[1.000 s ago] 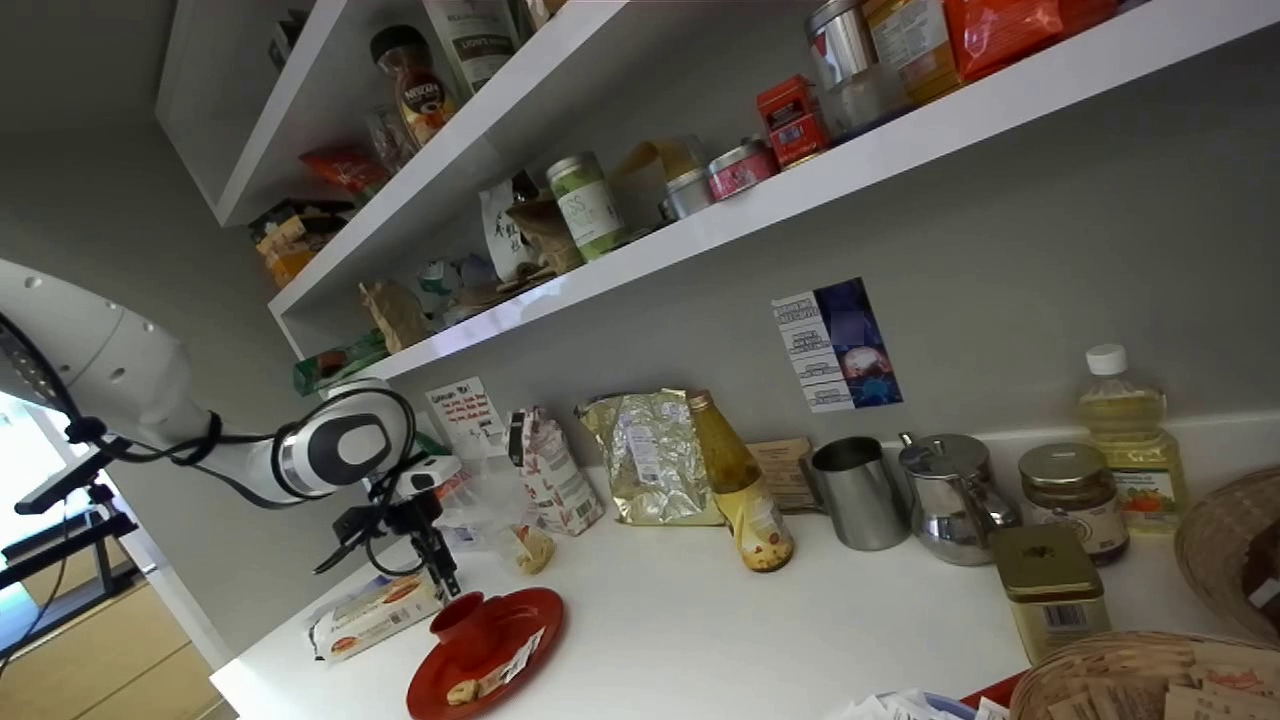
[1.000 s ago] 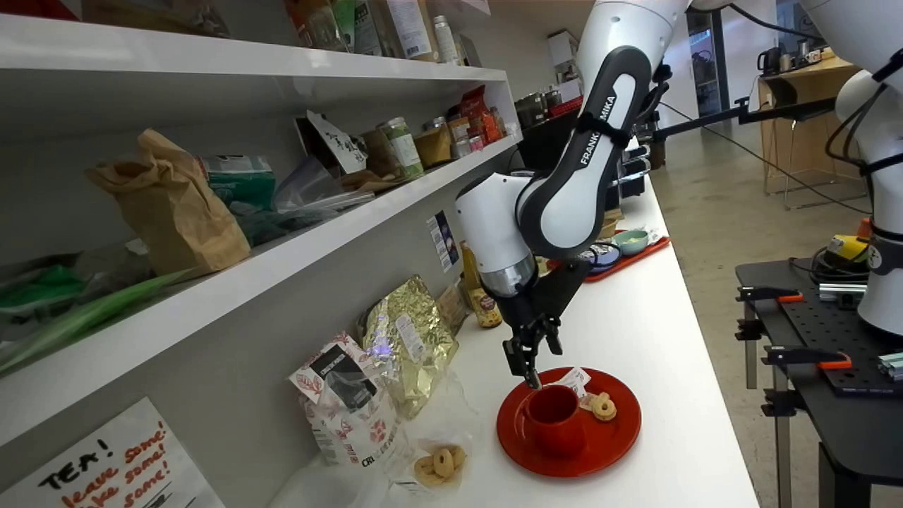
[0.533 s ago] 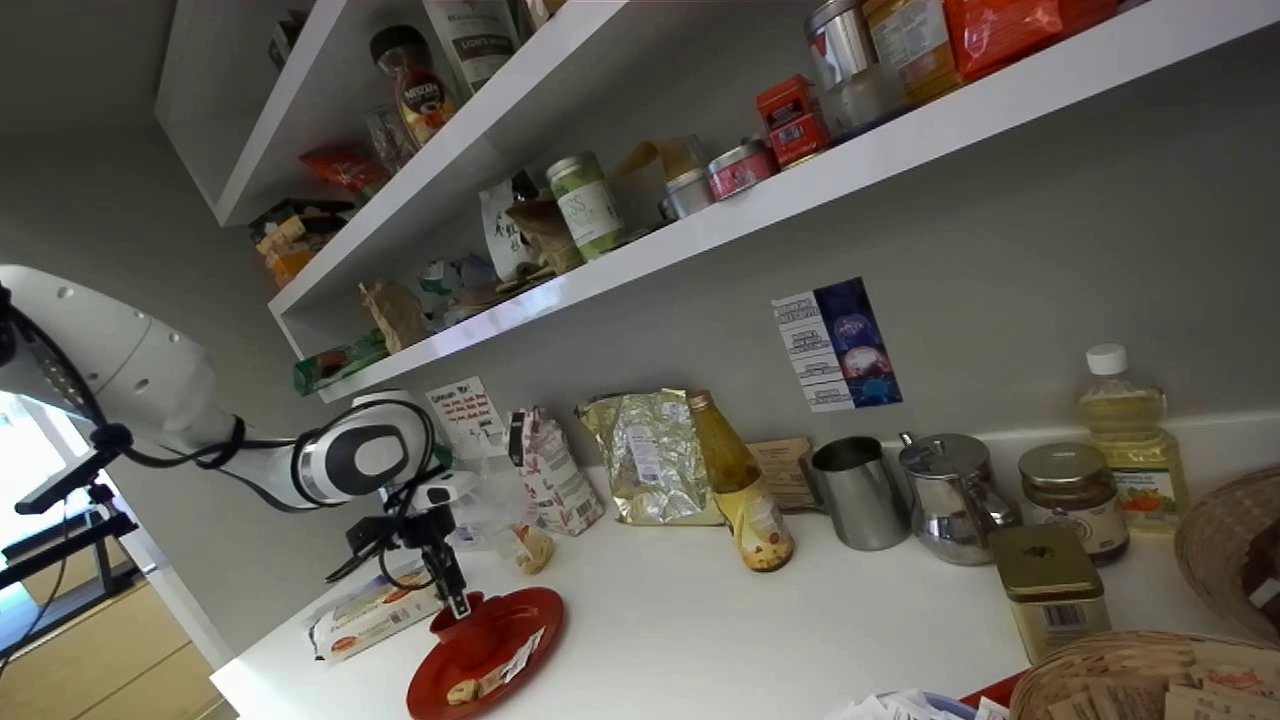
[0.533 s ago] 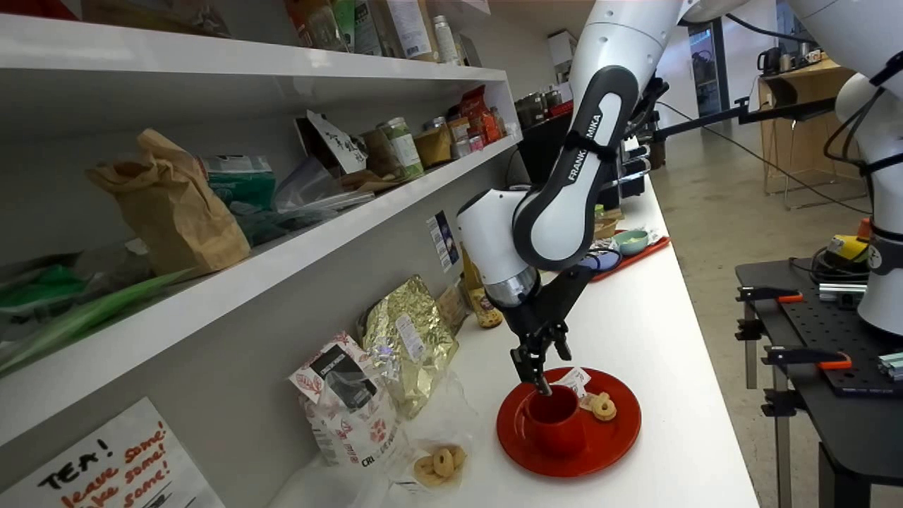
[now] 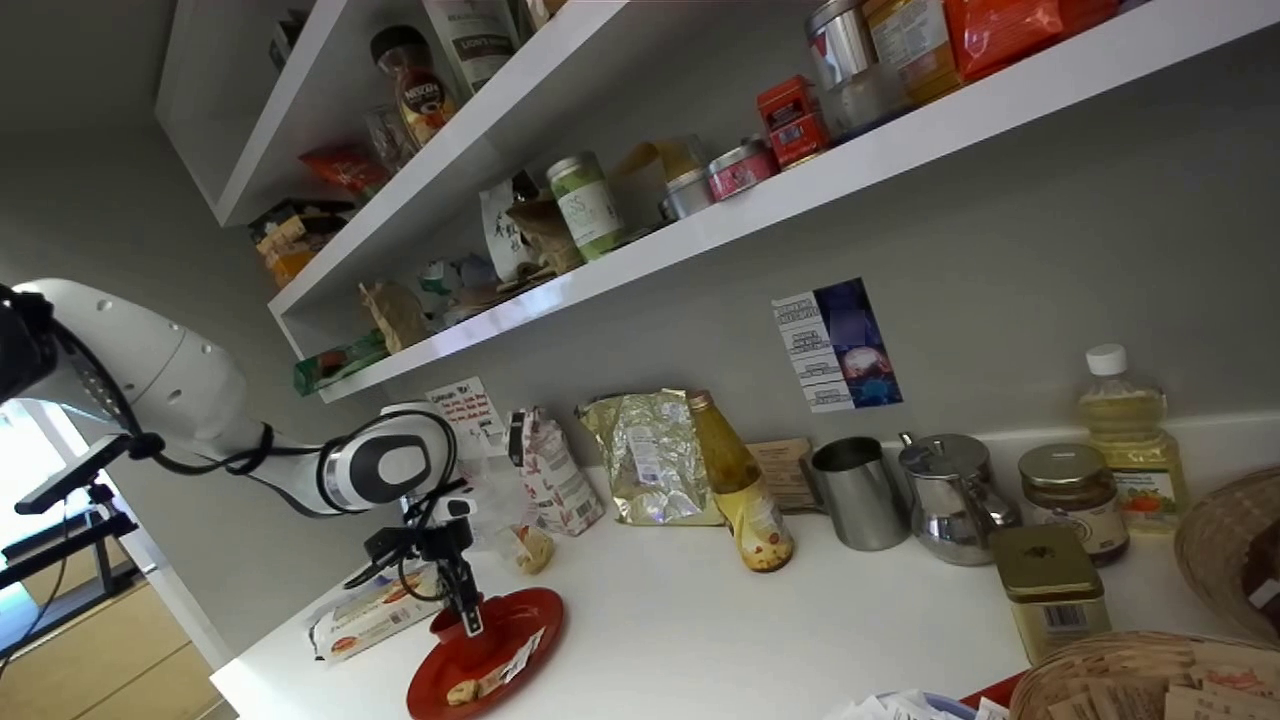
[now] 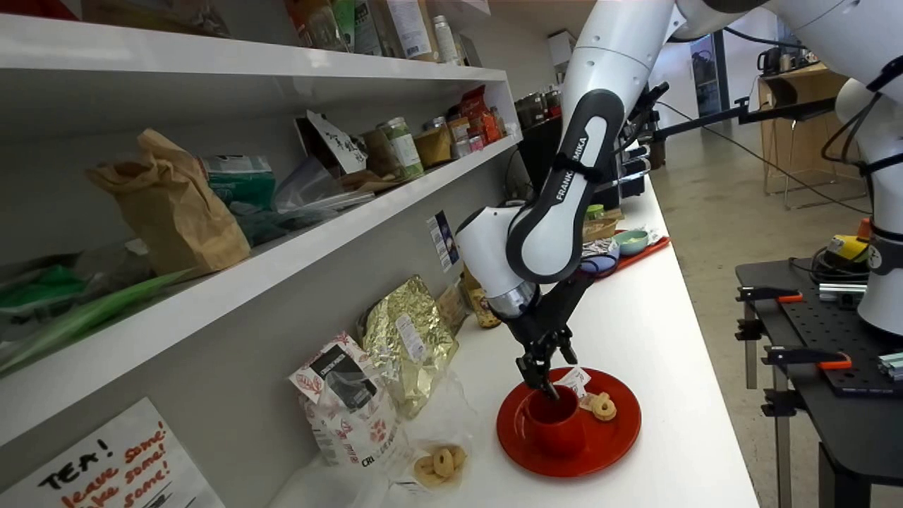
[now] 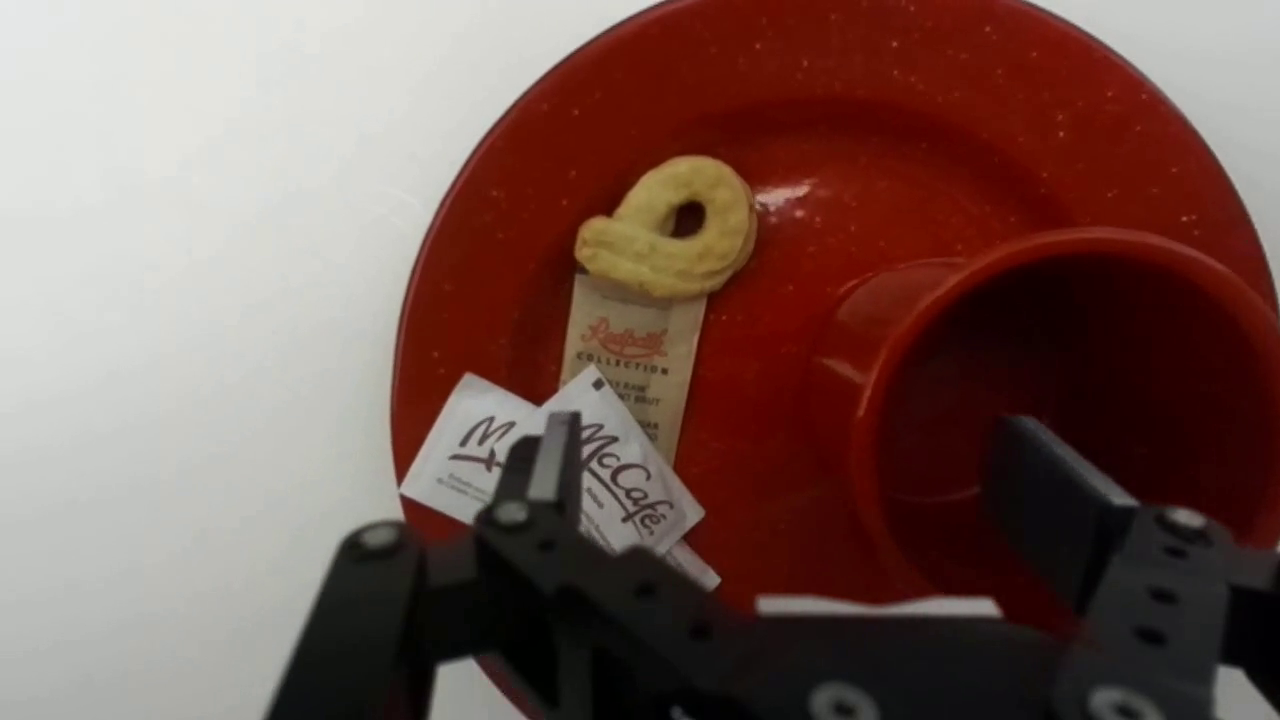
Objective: Remove the red mug from the red plate.
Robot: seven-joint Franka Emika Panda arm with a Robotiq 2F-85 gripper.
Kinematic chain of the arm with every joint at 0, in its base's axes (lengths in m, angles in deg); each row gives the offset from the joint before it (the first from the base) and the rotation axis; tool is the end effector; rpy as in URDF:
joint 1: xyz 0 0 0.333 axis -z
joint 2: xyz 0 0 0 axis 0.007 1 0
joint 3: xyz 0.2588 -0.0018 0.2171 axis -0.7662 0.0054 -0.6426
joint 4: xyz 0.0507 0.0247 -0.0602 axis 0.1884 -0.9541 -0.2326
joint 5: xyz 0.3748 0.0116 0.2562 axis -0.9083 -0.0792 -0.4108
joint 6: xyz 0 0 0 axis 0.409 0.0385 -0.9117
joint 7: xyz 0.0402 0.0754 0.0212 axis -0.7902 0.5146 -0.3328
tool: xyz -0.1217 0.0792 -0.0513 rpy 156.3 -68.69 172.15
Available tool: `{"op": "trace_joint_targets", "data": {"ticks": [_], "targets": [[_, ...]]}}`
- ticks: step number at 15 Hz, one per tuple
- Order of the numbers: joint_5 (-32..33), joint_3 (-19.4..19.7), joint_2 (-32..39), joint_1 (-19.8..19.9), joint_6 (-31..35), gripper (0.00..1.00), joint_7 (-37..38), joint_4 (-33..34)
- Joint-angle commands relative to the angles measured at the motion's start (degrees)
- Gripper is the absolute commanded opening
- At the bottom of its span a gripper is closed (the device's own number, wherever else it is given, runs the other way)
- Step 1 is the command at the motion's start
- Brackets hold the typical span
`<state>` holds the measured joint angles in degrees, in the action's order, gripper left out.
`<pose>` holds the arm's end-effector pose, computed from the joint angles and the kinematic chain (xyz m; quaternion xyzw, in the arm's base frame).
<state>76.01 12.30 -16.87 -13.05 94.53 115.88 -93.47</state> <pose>0.6085 0.1999 0.0957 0.9863 -0.1196 -0.1103 0.0264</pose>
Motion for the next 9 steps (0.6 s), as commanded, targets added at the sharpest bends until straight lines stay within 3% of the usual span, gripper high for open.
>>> {"op": "trace_joint_targets", "data": {"ticks": [1, 3, 9], "targets": [[-2.06, 0.83, 3.79, -0.17, -3.69, 0.75, -3.70, 4.45], [-1.81, 1.16, 4.61, -0.34, -4.22, 0.67, -4.72, 5.08], [-2.63, 0.95, 5.84, -0.52, -4.68, 0.19, -5.33, 5.77]]}}
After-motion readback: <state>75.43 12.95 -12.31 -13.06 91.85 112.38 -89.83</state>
